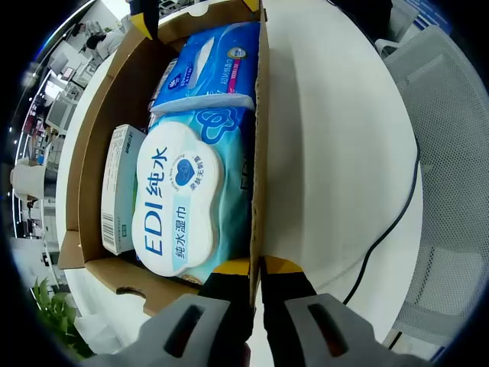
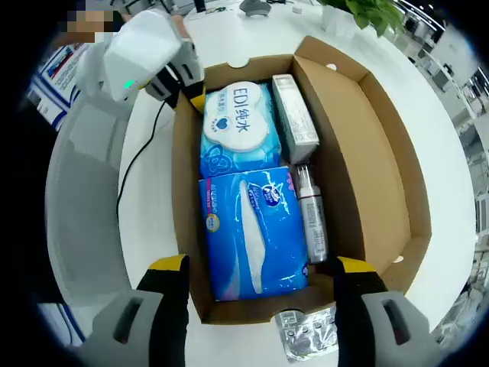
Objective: Operate the shoe box by opening the lid, removing the specified soft item, and placing it in the target area until the item is outside and the box remains undamaged.
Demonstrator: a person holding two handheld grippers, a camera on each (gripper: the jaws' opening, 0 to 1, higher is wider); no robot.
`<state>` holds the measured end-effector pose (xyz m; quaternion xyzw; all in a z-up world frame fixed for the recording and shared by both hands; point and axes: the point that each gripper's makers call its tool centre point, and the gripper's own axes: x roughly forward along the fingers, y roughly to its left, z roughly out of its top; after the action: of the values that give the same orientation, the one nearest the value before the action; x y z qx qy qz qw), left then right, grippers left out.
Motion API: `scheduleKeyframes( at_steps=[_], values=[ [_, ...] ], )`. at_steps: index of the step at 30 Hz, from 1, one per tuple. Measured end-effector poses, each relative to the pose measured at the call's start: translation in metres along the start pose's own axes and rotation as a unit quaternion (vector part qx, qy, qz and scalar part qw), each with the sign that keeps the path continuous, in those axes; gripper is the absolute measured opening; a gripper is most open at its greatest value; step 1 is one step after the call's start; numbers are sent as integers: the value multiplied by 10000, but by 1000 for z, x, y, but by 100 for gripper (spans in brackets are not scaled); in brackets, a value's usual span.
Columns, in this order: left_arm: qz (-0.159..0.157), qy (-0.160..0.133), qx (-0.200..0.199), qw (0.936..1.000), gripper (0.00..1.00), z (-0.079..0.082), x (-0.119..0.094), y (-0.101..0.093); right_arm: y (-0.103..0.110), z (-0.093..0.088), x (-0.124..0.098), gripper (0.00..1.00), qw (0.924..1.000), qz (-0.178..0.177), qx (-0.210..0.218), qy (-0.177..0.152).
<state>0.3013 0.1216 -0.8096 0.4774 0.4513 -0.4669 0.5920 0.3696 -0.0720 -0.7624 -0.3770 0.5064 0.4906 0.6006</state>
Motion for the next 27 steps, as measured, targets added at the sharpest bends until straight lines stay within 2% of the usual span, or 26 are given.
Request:
scheduleKeyframes(
  at_steps=[2,8,15,18,20,23,27],
  values=[
    [9,7,-12,10000,2,0,0,0,-1,1,3,81,9999,27,-120,-53],
    [3,11,-19,10000,2,1,0,-1,-3,-4,13,80,10000,36,-22,68],
    [0,26,-31,10000,2,1,2,-2,1,-6,35,74,9996,6,-147,224],
    [12,21,-29,10000,2,2,2,-3,3,-4,42,72,9997,91,-58,236],
    [14,20,-33,10000,2,1,2,-2,6,-4,42,69,9994,110,-8,332],
    [0,26,-30,10000,2,1,2,-3,3,-2,45,73,9988,-54,-315,368],
    [-13,31,-34,10000,2,1,2,-2,3,-2,45,72,9987,-66,-263,443]
  ],
)
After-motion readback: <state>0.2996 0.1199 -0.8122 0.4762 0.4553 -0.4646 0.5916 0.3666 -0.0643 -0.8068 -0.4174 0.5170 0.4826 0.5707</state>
